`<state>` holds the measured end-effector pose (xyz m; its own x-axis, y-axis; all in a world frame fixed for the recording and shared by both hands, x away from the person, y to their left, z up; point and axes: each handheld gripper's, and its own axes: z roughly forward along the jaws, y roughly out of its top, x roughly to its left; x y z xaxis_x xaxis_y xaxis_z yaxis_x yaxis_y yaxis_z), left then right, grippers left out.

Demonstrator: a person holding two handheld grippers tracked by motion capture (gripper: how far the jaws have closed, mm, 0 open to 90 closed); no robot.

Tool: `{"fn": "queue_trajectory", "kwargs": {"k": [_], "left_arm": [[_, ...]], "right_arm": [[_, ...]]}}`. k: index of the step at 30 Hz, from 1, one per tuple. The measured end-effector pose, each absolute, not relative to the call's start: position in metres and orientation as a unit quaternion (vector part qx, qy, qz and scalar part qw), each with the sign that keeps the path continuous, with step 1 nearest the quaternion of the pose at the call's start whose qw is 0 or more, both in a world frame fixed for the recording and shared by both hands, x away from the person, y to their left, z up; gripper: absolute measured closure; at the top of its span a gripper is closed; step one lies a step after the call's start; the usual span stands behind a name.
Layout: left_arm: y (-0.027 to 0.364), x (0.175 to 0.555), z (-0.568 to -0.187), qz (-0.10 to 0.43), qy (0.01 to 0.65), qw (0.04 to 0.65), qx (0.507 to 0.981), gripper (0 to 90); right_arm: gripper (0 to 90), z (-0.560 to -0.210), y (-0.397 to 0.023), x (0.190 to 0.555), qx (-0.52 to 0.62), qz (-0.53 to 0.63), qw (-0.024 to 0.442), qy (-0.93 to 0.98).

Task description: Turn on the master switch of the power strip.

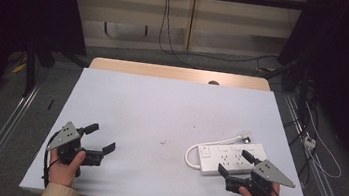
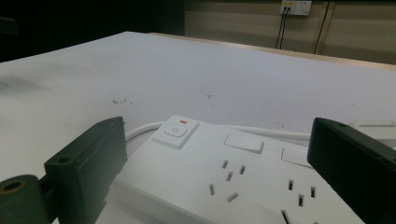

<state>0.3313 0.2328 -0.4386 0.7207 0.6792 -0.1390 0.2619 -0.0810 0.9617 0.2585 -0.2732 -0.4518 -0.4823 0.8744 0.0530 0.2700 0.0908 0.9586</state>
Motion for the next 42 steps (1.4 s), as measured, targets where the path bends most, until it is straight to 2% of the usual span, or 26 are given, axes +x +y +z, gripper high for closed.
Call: {"fn": "queue_trajectory", "kwargs": {"k": [17,42], "left_arm": [[0.234,0.331,-0.437,0.176,0.329,0.6,0.708,4.2],[0.238,0.326,-0.436,0.177,0.328,0.605,0.704,4.3]], "right_arm": [[5.9,-0.45,-0.27,0.263,0.417,0.525,0.286,0.684],[14.3,-0.445,-0.26,0.282,0.415,0.521,0.275,0.693]]}}
